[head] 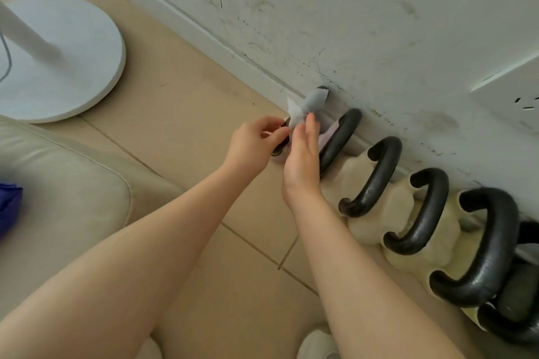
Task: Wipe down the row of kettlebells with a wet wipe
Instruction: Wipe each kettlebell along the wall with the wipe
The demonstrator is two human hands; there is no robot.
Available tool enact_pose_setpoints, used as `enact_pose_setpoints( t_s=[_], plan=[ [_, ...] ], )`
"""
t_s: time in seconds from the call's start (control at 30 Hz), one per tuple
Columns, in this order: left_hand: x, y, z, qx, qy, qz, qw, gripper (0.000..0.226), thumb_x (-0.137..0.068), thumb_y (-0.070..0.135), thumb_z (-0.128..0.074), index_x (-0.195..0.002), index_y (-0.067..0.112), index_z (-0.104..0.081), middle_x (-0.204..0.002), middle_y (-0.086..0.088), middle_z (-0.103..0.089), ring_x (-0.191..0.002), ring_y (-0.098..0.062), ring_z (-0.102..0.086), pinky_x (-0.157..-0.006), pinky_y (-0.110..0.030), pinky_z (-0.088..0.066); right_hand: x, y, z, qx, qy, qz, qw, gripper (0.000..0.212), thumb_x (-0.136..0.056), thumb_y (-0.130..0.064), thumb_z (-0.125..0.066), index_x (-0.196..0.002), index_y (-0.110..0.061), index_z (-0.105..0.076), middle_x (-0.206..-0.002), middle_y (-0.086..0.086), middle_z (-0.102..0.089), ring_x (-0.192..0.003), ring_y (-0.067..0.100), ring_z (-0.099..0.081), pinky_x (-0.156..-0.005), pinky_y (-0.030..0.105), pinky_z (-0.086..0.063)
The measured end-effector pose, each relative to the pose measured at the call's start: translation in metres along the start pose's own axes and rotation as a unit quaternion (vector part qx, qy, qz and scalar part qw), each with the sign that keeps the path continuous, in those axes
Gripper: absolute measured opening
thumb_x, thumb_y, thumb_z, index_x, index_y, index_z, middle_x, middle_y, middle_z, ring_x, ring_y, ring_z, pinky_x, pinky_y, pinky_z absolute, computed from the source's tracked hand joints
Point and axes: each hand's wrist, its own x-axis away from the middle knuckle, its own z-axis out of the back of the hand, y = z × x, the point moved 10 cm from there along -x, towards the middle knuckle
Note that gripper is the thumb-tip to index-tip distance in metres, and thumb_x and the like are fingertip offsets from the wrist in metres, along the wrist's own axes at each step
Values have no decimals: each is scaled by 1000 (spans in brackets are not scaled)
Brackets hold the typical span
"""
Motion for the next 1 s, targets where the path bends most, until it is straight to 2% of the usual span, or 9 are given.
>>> enact_pose_setpoints(
  t_s=[0.1,0.23,0.33,0.43,0.53,0.67,0.83,0.9,1.0],
  plan=[
    [-5,-3,-2,-4,16,15,1000,8,-86,20,-62,-93,20,-61,-80,10,-61,-79,-13,-61,-68,-23,-47,-9,-2,13,-64,86,-20,994,40,-101,-24,-31,-141,-21,-36,-149,0,-35,-127,9,-40,-106,25,-35],
    [-8,-2,-5,-24,6,6,1000,17,-87,16,-60,-103,22,-59,-83,11,-57,-77,-12,-57,-60,-19,-46,-10,-1,3,-143,69,-105,982,31,-101,-28,-30,-130,-27,-43,-119,2,-55,-94,13,-54,-75,27,-47],
    [-11,0,-7,-26,-26,-3,999,34,-89,16,-58,-122,23,-57,-82,12,-54,-72,-8,-57,-51,-7,-43,-3,-1,-4,-149,57,-133,978,22,-102,-32,-29,-121,-41,-36,-88,-11,-51,-97,18,-53,-91,35,-45],
    [-16,2,-9,-56,-51,-14,997,34,-89,14,-57,-121,24,-60,-82,8,-57,-68,-6,-54,-53,-12,-41,-16,6,-2,-227,63,-189,953,35,-97,-51,-30,-124,-33,-44,-109,0,-60,-105,23,-58,-81,35,-48],
    [-19,3,-11,-80,-70,-25,994,40,-88,15,-57,-127,26,-56,-95,-2,-62,-76,-14,-57,-63,-19,-43,-35,-1,2,-314,74,-215,922,60,-94,-57,-27,-132,-14,-45,-126,11,-55,-117,26,-52,-90,37,-41],
    [-21,5,-15,-118,-83,-47,988,45,-89,17,-55,-131,30,-53,-108,-9,-62,-95,-23,-60,-77,-25,-43,-30,2,-1,-300,81,-232,922,42,-94,-51,-38,-95,-12,-53,-84,4,-56,-73,17,-55,-59,31,-43],
    [-24,7,-14,-125,-93,-51,986,44,-87,16,-57,-128,31,-56,-106,-6,-66,-92,-23,-63,-73,-25,-44,-46,4,1,-314,73,-236,917,42,-94,-47,-43,-95,-8,-57,-103,5,-61,-93,21,-58,-85,38,-48],
    [-23,9,-12,-118,-81,-40,989,42,-85,16,-57,-126,27,-59,-108,-3,-67,-95,-22,-63,-79,-27,-48,-56,1,8,-285,93,-226,927,43,-94,-44,-46,-106,-4,-58,-108,10,-60,-98,25,-58,-88,41,-48],
    [-28,18,-15,-117,-63,-30,991,29,-82,19,-59,-110,16,-65,-104,-1,-69,-94,-20,-64,-82,-31,-51,-56,2,4,-235,61,-209,947,49,-95,-41,-43,-136,-15,-41,-111,7,-56,-92,21,-59,-67,34,-48]
  ],
)
